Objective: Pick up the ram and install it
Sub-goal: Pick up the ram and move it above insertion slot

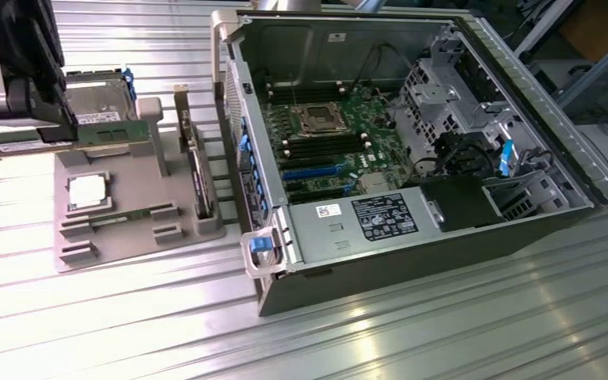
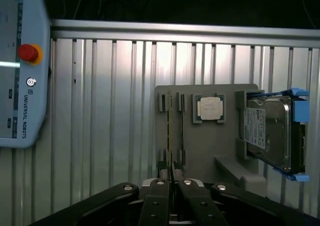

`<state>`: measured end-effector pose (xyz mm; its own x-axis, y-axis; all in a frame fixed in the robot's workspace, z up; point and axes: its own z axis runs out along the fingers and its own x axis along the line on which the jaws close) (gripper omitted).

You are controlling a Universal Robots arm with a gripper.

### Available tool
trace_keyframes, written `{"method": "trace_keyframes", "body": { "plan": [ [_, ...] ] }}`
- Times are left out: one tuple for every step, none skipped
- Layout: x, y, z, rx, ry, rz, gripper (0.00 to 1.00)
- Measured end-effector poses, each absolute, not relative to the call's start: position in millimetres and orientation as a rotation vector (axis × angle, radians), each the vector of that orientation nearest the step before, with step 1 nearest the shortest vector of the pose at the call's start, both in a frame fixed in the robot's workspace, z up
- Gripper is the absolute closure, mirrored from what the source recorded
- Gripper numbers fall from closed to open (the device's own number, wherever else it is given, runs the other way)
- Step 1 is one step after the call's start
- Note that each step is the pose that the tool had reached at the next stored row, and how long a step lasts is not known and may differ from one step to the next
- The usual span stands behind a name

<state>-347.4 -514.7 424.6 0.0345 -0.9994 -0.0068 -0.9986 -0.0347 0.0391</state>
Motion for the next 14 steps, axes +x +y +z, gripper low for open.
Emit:
{"method": "trace_keyframes", "body": {
  "plan": [
    [-347, -515, 427, 2.242, -2.166, -0.05, 0.87],
    [-347, -515, 429, 2.242, -2.166, -0.05, 0.87],
    [-347, -515, 432, 2.242, -2.166, -0.05, 0.87],
    [-347, -515, 435, 2.242, -2.166, -0.05, 0.87],
    [-347, -515, 438, 2.242, -2.166, -0.05, 0.87],
    [-347, -515, 443, 2.242, -2.166, -0.05, 0.87],
    [-347, -515, 448, 2.242, -2.166, -0.05, 0.87],
    [-347, -515, 453, 2.242, -2.166, -0.05, 0.87],
    [-347, -515, 459, 2.242, -2.166, -0.05, 0.87],
    [-347, -515, 462, 2.242, -2.166, -0.05, 0.87],
    [-347, -515, 464, 2.242, -2.166, -0.05, 0.87],
    [-346, -515, 464, 2.242, -2.166, -0.05, 0.87],
    [-346, -515, 464, 2.242, -2.165, -0.051, 0.87],
    [-344, -515, 464, 2.241, -2.165, -0.053, 0.87]
  ]
}}
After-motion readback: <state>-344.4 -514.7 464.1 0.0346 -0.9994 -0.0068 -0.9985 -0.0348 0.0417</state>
